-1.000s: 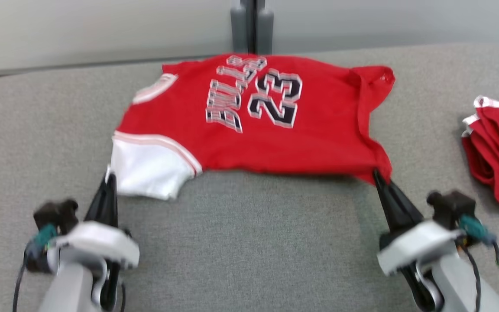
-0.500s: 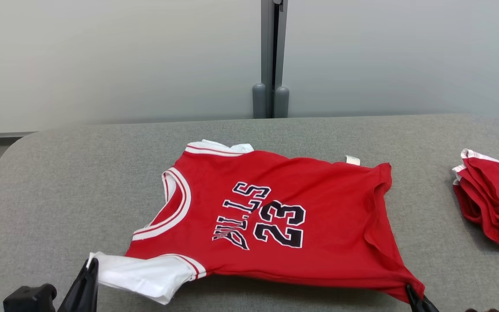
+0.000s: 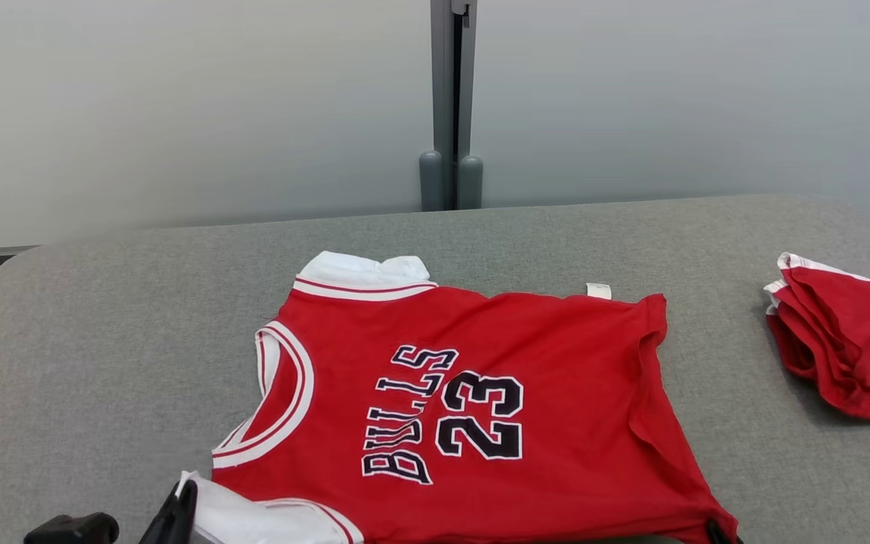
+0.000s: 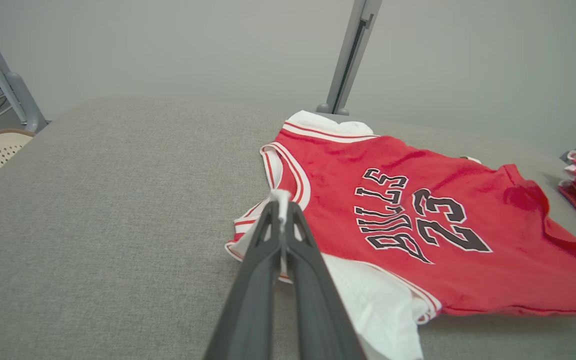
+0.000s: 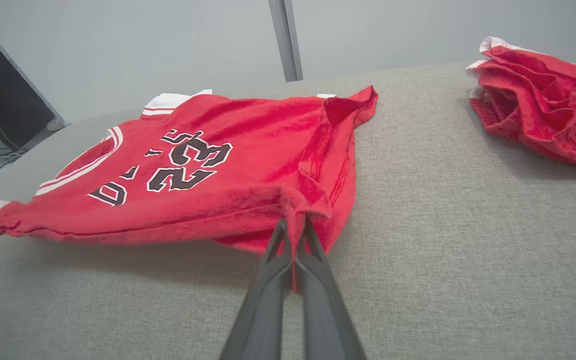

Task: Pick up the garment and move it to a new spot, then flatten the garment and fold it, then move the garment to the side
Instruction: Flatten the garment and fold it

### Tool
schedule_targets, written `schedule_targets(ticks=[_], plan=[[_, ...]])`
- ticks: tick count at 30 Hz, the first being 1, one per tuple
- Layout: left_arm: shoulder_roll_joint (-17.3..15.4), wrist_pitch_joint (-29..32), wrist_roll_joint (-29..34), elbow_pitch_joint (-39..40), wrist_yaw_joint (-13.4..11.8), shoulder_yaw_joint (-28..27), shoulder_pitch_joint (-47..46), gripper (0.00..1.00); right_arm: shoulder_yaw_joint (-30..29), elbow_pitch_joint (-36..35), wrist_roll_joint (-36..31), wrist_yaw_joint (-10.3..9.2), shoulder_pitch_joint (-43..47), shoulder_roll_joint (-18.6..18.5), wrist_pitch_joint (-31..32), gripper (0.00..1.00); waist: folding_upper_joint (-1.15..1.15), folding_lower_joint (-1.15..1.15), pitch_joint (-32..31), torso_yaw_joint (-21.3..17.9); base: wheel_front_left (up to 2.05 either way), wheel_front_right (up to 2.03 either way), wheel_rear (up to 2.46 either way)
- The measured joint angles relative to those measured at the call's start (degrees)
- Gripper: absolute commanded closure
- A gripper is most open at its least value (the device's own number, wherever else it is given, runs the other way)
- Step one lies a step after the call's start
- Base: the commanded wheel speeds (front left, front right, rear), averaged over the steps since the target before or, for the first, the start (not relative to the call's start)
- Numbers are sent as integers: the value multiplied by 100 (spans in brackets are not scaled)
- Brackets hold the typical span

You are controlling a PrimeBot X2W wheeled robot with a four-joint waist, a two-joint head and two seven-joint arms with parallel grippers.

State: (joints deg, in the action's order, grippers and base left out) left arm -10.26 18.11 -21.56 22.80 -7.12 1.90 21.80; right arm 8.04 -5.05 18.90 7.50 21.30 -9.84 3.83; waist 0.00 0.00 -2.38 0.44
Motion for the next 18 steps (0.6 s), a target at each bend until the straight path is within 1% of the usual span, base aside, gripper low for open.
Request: schedule_targets(ticks=[2,7,11,18], plan=[[-48,27,-11,-191,64,57,-73,100,38,94,60,0,-101,-4,66,100,0,0,38,-50,0,0,0],[-100,53,-176,-772,211,45,-656,100,35,476,170,0,-667,-89,91,100,0,0,276,-166,0,0,0],[-151,-29,-349,-1366,365,-26,-1393,100,168,934,259,0,-1328,-162,57,100,0,0,641,-257,0,0,0],[-220,-253,-498,-2505,658,-48,-2549,100,444,1783,423,0,-2237,-216,-233,100,0,0,1274,-402,0,0,0]])
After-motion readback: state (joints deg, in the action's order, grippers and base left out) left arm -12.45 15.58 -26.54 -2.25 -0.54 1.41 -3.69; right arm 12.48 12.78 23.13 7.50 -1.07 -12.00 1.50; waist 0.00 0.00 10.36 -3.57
